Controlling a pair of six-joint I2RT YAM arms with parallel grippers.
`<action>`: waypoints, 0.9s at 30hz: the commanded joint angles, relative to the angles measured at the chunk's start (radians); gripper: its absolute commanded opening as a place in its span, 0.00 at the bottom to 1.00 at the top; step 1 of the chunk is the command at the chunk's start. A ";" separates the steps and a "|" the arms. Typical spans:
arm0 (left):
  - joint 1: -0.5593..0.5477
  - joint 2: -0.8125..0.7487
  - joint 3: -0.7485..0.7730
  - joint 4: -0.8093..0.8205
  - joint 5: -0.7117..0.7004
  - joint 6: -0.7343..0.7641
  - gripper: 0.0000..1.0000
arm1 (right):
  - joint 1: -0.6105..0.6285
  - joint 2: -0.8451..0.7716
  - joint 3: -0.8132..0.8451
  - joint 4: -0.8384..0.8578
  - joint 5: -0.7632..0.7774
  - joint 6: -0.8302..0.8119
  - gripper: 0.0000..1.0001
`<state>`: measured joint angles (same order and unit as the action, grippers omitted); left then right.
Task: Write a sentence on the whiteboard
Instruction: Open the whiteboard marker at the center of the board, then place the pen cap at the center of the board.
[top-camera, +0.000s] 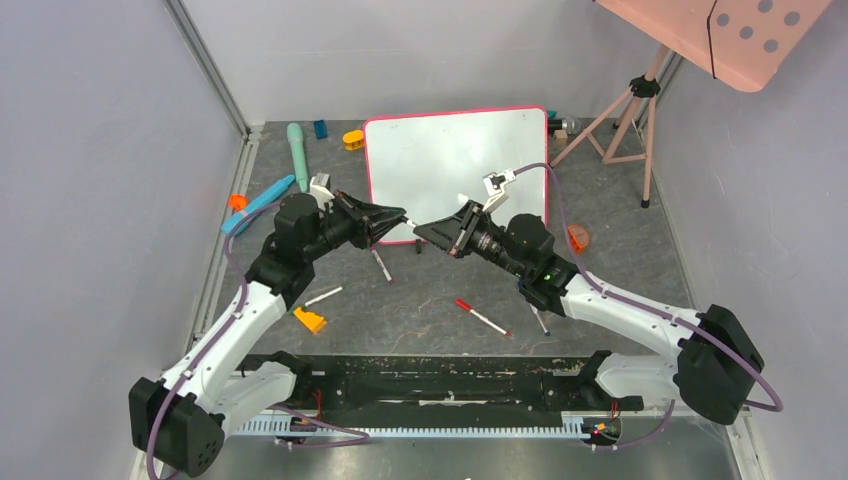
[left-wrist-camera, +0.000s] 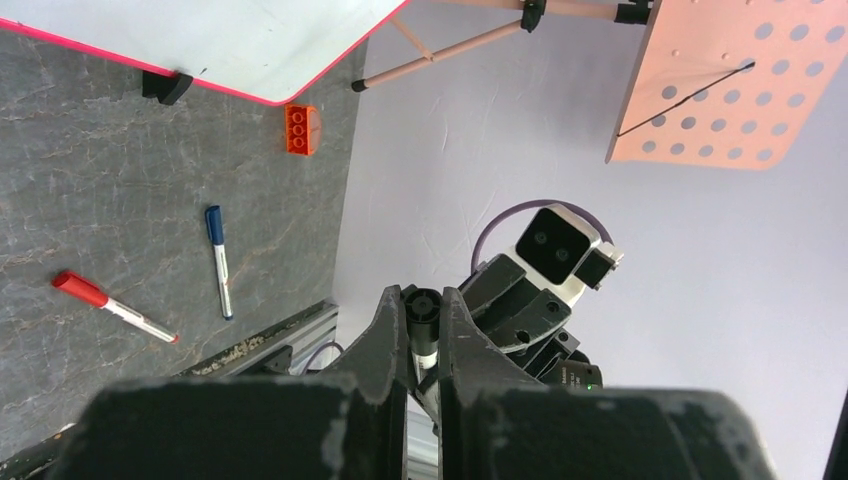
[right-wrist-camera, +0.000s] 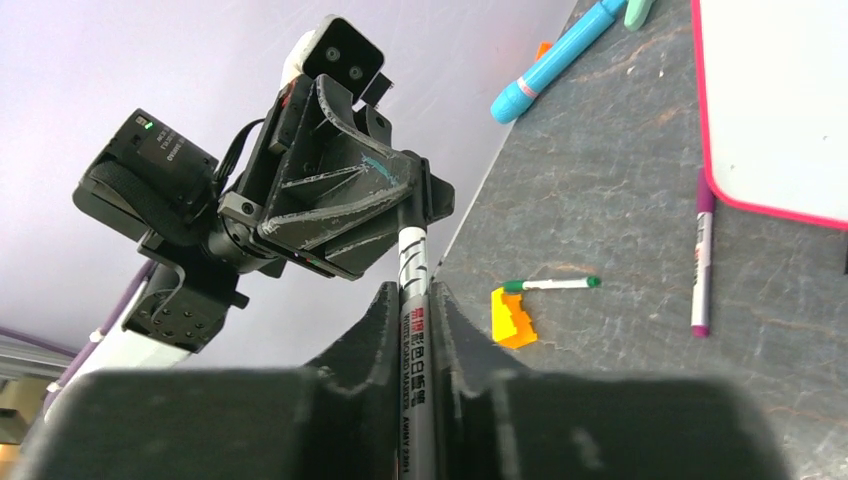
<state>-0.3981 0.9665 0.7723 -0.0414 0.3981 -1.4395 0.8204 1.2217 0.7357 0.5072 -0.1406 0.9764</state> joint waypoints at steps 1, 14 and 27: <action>-0.012 -0.017 -0.019 0.038 -0.014 -0.040 0.02 | 0.000 -0.011 0.042 0.062 0.025 0.006 0.04; 0.191 -0.006 -0.034 -0.028 0.023 0.045 0.02 | -0.020 -0.188 -0.077 -0.108 0.046 -0.012 0.00; 0.239 0.026 -0.023 -0.560 -0.084 0.489 0.02 | -0.053 -0.306 0.050 -0.826 0.300 -0.201 0.00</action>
<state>-0.1585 1.0183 0.7803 -0.3985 0.3820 -1.1213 0.7681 0.8536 0.6338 -0.0265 0.0410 0.8940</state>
